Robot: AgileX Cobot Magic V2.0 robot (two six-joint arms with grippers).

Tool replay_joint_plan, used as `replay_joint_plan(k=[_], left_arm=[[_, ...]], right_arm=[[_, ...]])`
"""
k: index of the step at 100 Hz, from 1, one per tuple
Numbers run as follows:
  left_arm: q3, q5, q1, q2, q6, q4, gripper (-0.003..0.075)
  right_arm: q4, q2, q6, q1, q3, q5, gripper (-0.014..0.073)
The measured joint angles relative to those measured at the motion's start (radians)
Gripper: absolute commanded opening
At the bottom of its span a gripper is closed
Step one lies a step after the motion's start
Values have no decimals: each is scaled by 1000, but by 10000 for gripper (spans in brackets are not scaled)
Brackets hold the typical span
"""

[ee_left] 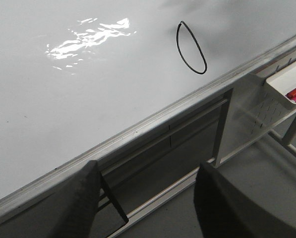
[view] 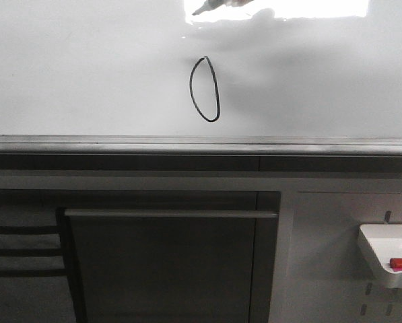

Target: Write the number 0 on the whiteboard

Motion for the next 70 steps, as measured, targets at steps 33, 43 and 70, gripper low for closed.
replay_joint_plan(k=[33,43,70], left_arm=[[-50,36,-61,136,145,-19,389],[-115,72,-128,233,246,-42,389],[-307,112,-280,487,386,-53,389]], right_arm=[[-5,-182,-82,0,252,57,-46],[-6,-193,-98,2,266,70,-46],[0,-210,-104,57,266,70,-46]])
